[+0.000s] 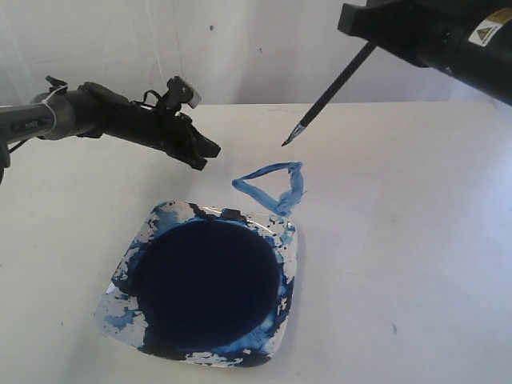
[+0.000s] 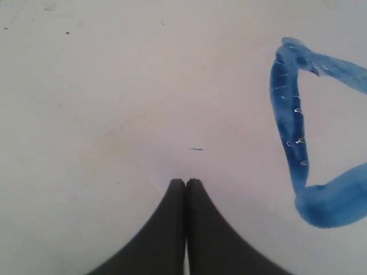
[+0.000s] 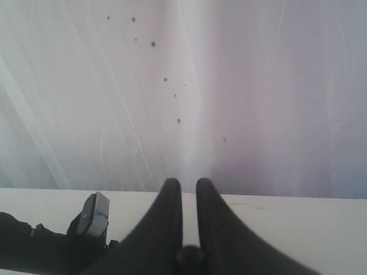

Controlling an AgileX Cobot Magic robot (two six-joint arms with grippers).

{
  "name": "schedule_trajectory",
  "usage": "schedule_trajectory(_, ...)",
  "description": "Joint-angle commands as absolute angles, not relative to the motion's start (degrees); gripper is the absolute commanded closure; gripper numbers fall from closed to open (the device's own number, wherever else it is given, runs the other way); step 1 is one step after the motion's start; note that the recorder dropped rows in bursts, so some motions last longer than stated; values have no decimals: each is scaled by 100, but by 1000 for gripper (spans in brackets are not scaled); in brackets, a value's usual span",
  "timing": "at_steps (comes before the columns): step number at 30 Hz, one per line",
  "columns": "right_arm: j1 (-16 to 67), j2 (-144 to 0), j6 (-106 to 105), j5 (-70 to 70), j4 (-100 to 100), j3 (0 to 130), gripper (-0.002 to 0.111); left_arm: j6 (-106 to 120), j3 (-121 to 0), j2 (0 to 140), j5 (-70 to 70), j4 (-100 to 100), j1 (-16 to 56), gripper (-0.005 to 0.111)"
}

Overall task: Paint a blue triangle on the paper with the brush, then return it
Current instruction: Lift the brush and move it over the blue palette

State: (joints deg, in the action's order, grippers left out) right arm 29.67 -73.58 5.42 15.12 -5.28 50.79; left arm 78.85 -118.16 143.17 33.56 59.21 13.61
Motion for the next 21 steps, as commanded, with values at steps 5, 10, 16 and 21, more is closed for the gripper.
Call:
schedule_trajectory(5,2960,-6727,477,1014,-819,5054,107,7310,-11835,13927,3700,6255,1143,107)
schedule_trajectory(10,2960,-6523,477,734,-1069,5054,107,7210,-11567,13620,3811,6387,1026,107)
schedule_trajectory(16,2960,-6351,488,877,-1356,4696,107,7183,-10965,13063,3823,6416,851,107)
schedule_trajectory(21,2960,-6330,853,1051,-1631,4291,107,7170,-10292,12458,3498,6492,827,107)
